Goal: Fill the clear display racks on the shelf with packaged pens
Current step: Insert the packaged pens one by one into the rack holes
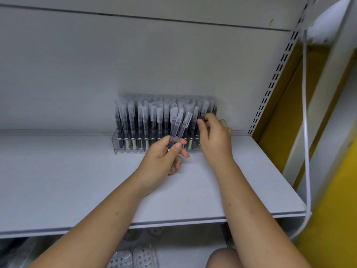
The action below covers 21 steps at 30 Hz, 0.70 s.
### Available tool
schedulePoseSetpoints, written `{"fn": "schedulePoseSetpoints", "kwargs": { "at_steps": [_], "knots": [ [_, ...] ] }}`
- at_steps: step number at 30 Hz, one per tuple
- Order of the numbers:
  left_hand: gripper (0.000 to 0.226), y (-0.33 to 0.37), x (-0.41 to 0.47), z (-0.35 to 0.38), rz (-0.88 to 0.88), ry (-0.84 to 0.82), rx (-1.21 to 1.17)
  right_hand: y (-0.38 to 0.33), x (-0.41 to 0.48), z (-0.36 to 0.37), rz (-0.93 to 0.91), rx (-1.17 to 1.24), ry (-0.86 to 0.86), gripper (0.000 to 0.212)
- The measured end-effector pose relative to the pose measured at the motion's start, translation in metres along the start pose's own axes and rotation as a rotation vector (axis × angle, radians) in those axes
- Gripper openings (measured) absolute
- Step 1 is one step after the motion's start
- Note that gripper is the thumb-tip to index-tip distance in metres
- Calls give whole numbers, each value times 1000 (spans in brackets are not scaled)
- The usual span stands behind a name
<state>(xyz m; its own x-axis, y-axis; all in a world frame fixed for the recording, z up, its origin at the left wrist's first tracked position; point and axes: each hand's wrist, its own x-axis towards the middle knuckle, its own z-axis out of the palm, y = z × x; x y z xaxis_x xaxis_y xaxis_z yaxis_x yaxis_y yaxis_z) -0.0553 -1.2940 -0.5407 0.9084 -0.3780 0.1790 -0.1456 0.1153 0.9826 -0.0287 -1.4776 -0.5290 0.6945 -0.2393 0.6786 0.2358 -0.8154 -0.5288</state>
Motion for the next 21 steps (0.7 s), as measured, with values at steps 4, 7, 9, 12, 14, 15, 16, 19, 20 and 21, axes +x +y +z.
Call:
{"fn": "schedulePoseSetpoints", "kwargs": {
  "at_steps": [4,7,9,12,14,15,16,19,20,21],
  "knots": [
    [18,0,0,0,5,2,3,-3,-1,0,-3,-17,-17,21],
    [18,-1,1,0,5,2,1,-3,-1,0,9,-27,-16,21],
    [18,-1,1,-1,5,2,4,-2,-1,0,14,-30,-10,22],
    [18,-1,1,-1,7,2,11,-4,-1,0,3,-52,-30,21],
    [18,-2,1,-1,12,6,20,-5,-1,1,0,-81,-60,19],
    [18,-3,1,-1,15,8,24,-5,-2,1,7,-78,-68,19],
    [18,-4,2,-1,17,8,27,-5,-3,1,17,-63,-65,19],
    [18,-5,2,-3,27,5,37,-4,-4,-2,56,8,-19,14],
    [19,-5,2,-3,29,5,40,-4,-5,-3,62,31,1,12],
    [19,-5,2,-3,30,5,42,-5,-5,-5,62,60,25,12]
  ]
}}
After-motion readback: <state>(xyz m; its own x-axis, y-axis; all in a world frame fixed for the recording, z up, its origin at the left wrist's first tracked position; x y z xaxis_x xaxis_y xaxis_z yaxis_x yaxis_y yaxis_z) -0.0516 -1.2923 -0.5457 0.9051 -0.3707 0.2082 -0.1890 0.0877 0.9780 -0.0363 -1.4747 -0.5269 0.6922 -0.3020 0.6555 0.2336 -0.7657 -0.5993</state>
